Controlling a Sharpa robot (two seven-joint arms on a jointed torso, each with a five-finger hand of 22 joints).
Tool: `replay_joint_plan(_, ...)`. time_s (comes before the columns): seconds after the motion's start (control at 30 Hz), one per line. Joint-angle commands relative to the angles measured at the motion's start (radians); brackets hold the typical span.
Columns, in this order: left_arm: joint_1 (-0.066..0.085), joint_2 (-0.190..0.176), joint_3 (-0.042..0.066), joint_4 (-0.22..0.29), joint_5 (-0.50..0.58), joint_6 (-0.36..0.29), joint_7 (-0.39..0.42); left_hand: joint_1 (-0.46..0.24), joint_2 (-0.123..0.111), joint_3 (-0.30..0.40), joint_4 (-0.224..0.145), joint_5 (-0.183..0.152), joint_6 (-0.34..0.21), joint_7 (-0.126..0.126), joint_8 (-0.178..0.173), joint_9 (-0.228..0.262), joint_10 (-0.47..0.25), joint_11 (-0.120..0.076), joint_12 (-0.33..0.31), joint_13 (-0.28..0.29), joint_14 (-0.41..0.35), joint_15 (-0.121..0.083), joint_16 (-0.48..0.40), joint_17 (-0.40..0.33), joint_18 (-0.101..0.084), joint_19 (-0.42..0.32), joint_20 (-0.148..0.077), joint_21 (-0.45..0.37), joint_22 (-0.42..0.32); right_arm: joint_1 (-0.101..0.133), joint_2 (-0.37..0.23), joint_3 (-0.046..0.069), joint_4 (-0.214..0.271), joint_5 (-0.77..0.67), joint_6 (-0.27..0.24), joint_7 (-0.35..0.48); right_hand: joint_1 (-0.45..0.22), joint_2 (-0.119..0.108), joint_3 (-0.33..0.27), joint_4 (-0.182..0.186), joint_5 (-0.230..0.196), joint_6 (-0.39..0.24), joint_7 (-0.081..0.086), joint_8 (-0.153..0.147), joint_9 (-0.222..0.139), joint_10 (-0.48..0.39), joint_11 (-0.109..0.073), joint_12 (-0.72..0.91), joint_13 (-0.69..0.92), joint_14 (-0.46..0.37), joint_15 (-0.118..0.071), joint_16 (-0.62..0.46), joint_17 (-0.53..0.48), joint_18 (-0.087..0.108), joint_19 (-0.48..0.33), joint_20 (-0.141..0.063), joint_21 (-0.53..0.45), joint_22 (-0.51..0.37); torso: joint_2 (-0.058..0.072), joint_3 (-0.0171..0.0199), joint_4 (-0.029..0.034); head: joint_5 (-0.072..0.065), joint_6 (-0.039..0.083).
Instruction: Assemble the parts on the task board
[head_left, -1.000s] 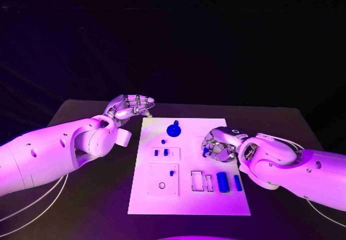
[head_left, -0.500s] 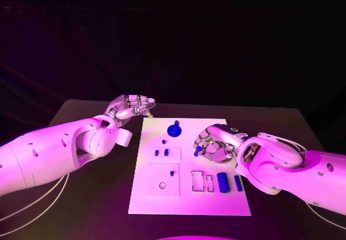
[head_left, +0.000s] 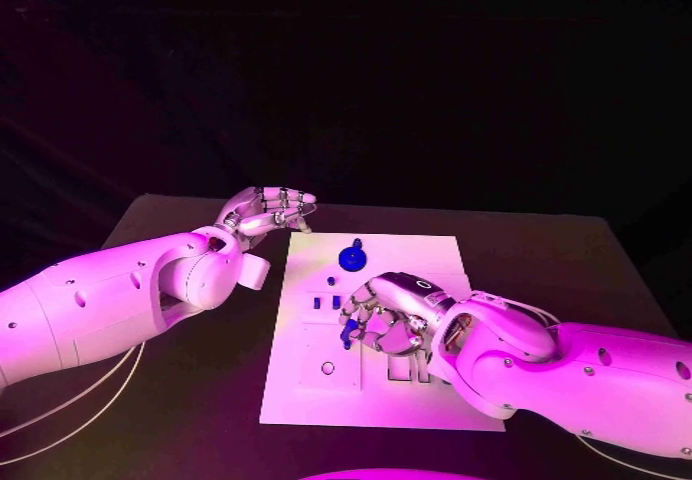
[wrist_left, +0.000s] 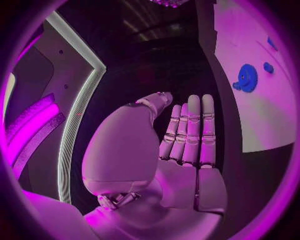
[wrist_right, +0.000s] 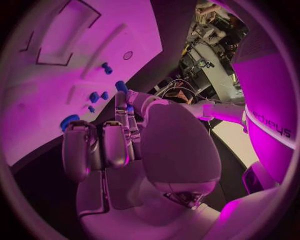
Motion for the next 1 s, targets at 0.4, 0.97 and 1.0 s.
replay_joint_plan(0.4,0.0,0.012,0.0,-0.001,-0.003,0.02,0.004,0.006,0.001,-0.004,-0.001,0.002,-0.008,0.002,0.006,0.0,-0.01,0.0,0.005,0.0,-0.006,0.001,-0.004,-0.001,0.008,-0.005,0.002,-0.003,0.002,-0.056,0.08,-0.005,-0.054,-0.031,0.021,0.058,-0.011,0.002,0.007,-0.004,0.002,-0.006,0.005,0.07,0.09,0.0,0.002,-0.007,0.001,0.013,-0.004,0.0,-0.004,-0.009,0.057,-0.006,-0.008,0.215,0.0,-0.0001,0.0011,0.024,-0.015)
replay_joint_plan(0.97,0.0,0.015,0.0,-0.004,-0.002,0.021,0.002,0.004,0.002,-0.005,0.0,0.002,-0.009,0.002,0.007,0.0,-0.012,0.001,0.007,0.0,-0.007,0.002,-0.003,-0.001,0.007,-0.006,0.003,-0.003,0.003,-0.084,0.105,-0.01,-0.09,-0.079,0.051,0.03,-0.013,0.001,0.009,-0.007,0.001,-0.008,0.006,0.07,0.092,0.0,0.002,-0.008,0.001,0.013,-0.003,-0.001,-0.005,-0.009,0.056,-0.006,-0.009,0.214,0.0,-0.0005,-0.0002,0.031,-0.023)
replay_joint_plan(1.0,0.0,0.015,0.0,-0.004,-0.002,0.022,0.002,0.004,0.002,-0.005,0.0,0.002,-0.009,0.002,0.007,0.0,-0.012,0.001,0.007,0.0,-0.007,0.002,-0.003,-0.001,0.007,-0.006,0.003,-0.003,0.003,-0.084,0.106,-0.01,-0.091,-0.08,0.055,0.028,-0.013,0.001,0.009,-0.007,0.001,-0.008,0.006,0.07,0.092,0.0,0.002,-0.008,0.001,0.013,-0.003,-0.001,-0.005,-0.009,0.056,-0.006,-0.009,0.214,0.0,-0.0003,-0.0002,0.031,-0.024)
